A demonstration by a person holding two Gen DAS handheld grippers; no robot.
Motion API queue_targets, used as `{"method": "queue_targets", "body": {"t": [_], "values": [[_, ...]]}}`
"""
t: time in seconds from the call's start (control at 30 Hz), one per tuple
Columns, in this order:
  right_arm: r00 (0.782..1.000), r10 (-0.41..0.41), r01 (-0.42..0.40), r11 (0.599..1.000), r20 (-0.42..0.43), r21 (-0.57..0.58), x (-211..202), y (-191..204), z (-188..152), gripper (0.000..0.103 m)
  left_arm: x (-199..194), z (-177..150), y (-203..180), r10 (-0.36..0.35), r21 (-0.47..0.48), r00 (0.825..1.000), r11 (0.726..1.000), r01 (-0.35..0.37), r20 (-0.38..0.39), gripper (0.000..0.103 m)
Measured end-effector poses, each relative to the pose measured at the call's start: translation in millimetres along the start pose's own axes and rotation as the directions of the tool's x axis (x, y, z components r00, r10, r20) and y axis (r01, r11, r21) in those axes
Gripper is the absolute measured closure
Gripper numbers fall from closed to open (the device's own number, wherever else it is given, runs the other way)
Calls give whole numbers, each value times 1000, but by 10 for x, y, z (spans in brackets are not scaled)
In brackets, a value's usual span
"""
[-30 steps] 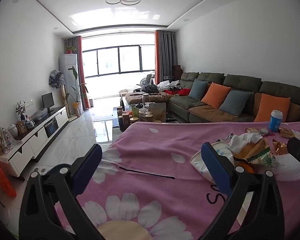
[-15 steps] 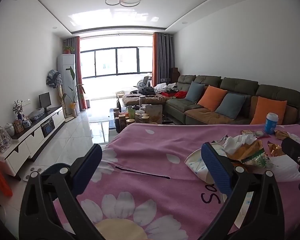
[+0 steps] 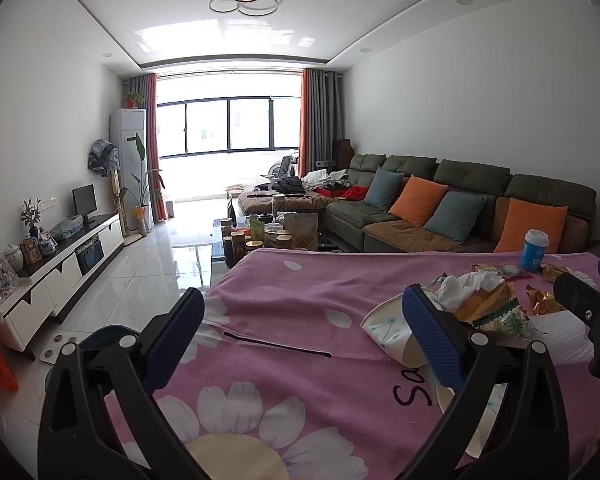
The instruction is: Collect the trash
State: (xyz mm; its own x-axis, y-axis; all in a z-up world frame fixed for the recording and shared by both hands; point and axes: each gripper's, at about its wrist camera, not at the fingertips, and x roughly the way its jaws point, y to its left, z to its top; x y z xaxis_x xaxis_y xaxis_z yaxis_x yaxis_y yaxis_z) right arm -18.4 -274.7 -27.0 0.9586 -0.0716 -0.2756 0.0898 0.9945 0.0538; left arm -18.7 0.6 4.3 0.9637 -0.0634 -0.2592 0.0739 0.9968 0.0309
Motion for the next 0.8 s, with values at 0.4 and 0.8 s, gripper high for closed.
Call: {"method": "queue_targets", "body": {"t": [0.4,0.8], "values": [[1000,1,-1,1000,5,-1,6,-4,-3,7,-36,-5,16,-5,-11,1000,1000,5,8,5],[1000,1,-1,1000,10,0,2,-2,1,7,-44,5,16,-5,-12,1000,1000,5,11,5]]}}
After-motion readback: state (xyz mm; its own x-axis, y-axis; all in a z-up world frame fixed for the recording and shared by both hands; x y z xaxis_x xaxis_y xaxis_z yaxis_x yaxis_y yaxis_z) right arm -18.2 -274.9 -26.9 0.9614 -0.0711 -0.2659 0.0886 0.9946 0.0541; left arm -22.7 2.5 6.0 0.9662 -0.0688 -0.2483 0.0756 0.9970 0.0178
